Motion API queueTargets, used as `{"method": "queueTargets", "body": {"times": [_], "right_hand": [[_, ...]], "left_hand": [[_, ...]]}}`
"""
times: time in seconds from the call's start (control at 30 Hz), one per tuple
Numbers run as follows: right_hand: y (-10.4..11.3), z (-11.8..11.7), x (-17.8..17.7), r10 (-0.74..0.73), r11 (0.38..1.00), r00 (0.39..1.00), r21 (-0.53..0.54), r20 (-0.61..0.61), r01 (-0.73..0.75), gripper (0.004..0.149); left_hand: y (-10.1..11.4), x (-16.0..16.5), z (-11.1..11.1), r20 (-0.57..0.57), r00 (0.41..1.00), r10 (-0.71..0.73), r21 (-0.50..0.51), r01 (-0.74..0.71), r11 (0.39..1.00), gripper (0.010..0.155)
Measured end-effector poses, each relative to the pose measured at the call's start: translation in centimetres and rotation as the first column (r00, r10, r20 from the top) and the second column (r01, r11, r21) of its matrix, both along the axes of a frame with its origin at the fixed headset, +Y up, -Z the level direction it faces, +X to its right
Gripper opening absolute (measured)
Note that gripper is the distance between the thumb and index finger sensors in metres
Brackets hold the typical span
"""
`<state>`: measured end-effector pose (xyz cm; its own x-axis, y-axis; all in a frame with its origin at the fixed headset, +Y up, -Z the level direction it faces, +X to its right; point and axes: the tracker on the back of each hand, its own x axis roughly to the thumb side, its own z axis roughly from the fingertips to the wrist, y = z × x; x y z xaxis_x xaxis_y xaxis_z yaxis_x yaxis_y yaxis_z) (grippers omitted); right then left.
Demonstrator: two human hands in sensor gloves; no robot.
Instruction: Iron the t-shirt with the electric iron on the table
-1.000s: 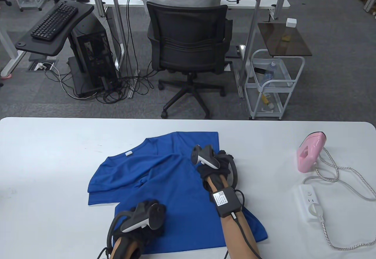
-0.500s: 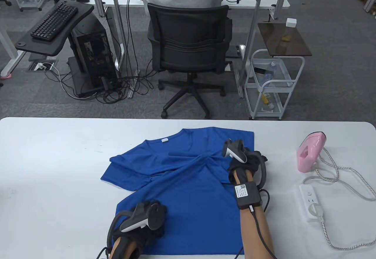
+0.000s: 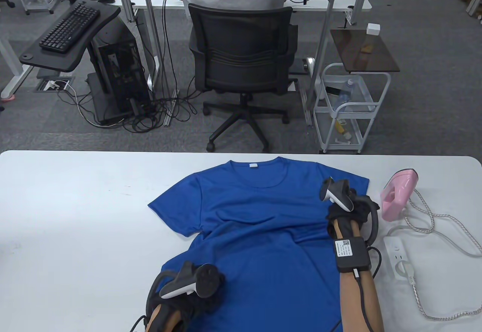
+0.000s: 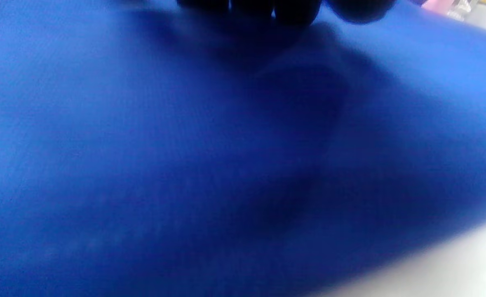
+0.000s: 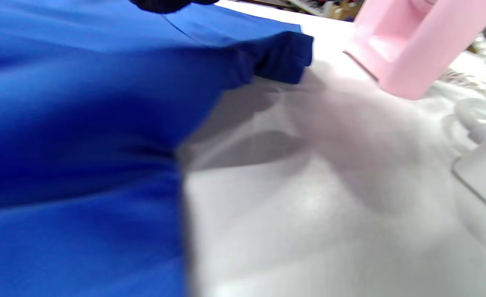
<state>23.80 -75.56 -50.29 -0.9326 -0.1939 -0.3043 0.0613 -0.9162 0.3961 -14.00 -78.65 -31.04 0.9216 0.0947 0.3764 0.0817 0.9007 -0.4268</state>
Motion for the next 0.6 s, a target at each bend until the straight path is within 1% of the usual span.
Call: {"method": "queueTargets", "body": {"times": [0.1, 0.13, 0.17, 0.23, 0.33, 0.43, 0.5, 0.6], "right_hand": [[-0.2, 0.9, -1.0, 0.021, 0.998, 0.996, -0.063, -0.085, -0.026, 0.061], [-0.4, 0.9, -1.1, 0.019, 0.996, 0.995, -0.083, -0.096, -0.027, 0.062], [-0.9, 1.0, -1.1, -0.012, 0.992, 0.995, -0.128, -0.101, -0.001, 0.06], [-1.5, 0.8, -0.4, -0.021, 0.984, 0.999, -0.178, -0.033, 0.014, 0.06], [-2.0, 0.4, 1.0, 0.005, 0.991, 0.999, -0.133, 0.037, 0.0, 0.06], [-2.6, 0.3, 1.8, 0.015, 0.989, 0.997, -0.148, 0.071, -0.005, 0.061], [-2.5, 0.4, 1.9, -0.02, 0.991, 0.998, -0.13, 0.063, 0.028, 0.062], [-1.5, 1.4, 1.3, -0.037, 0.995, 0.999, -0.088, -0.008, 0.036, 0.063]], "left_hand": [[-0.6, 0.2, 0.0, -0.005, 0.998, -0.068, 0.011, 0.068, 0.998, 0.07], [-0.9, 0.2, 0.1, 0.003, 0.995, -0.103, 0.002, 0.103, 0.995, 0.07], [-0.9, 0.3, 0.2, 0.014, 0.992, -0.125, 0.0, 0.125, 0.992, 0.071], [-0.7, 0.4, 0.2, 0.01, 0.993, -0.118, 0.033, 0.118, 0.992, 0.068], [-0.2, 0.7, 0.3, 0.018, 0.995, -0.093, 0.035, 0.093, 0.995, 0.064], [0.1, 1.1, 0.3, 0.033, 0.998, -0.056, 0.027, 0.055, 0.998, 0.06], [0.3, 1.4, 0.3, 0.039, 0.999, -0.037, 0.034, 0.036, 0.999, 0.058], [0.6, 1.4, 0.1, 0.042, 0.999, -0.022, 0.05, 0.02, 0.999, 0.057]]}}
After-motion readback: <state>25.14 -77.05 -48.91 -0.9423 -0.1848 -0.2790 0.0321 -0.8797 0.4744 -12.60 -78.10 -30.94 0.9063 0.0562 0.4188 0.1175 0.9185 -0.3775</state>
